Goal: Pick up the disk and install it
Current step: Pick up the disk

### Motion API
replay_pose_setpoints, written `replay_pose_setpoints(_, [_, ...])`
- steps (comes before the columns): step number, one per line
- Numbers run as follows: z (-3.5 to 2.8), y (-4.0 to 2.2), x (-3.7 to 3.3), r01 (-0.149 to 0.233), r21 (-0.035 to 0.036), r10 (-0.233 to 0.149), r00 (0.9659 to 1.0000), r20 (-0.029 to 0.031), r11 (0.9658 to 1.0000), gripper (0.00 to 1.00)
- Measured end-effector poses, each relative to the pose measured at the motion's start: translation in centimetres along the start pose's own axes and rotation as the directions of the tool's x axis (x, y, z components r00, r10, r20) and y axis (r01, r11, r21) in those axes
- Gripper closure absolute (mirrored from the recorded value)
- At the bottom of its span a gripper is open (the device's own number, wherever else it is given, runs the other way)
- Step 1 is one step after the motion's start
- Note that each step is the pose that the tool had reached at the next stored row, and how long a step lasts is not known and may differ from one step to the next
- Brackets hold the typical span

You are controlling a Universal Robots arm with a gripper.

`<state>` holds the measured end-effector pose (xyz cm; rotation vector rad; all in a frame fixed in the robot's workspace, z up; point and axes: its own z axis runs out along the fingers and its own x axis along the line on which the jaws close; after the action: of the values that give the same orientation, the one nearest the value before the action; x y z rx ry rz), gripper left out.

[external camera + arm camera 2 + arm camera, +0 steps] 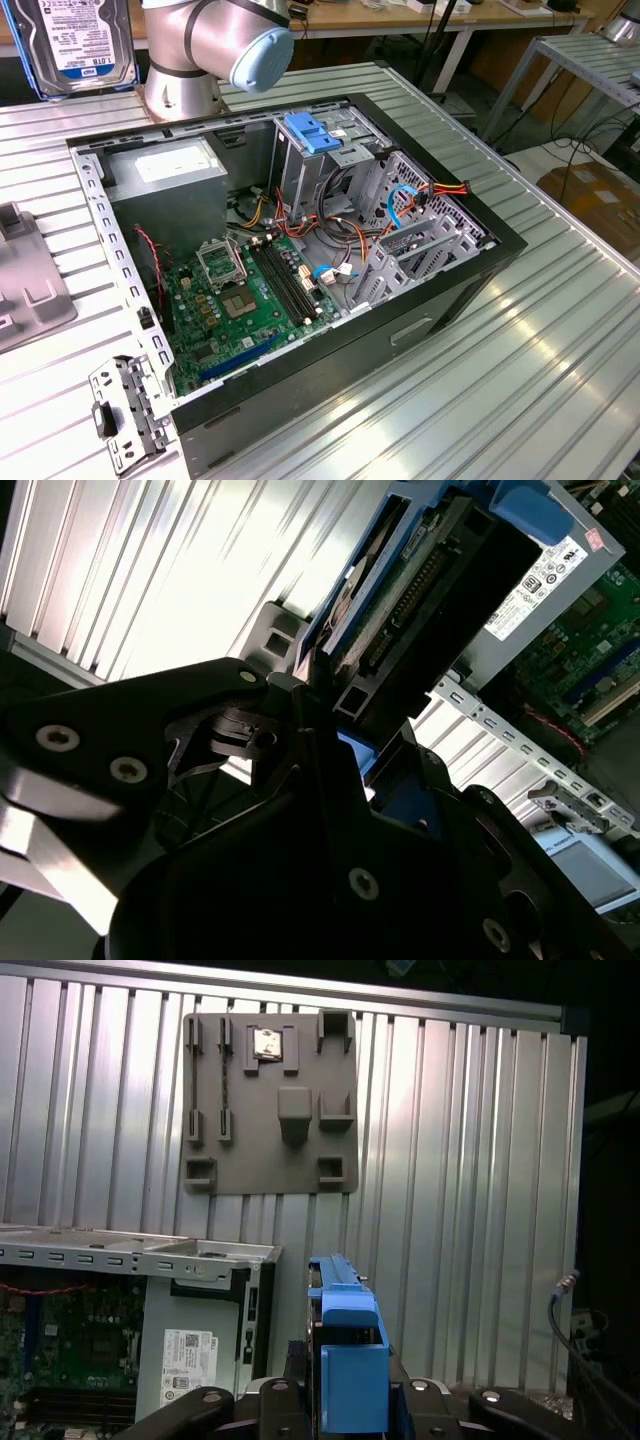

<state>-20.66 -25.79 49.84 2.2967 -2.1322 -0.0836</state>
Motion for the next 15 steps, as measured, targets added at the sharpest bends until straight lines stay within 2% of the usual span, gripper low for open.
replay_pose_setpoints(9, [0.00, -0.97, 0.07, 0.000, 0.0000, 0.000, 1.0000, 0.0000, 1.0000, 0.63])
replay_pose_setpoints(15, [-0.02, -1.94, 0.15, 0.000, 0.0000, 0.000, 1.0000, -0.0001, 1.0000, 0.63])
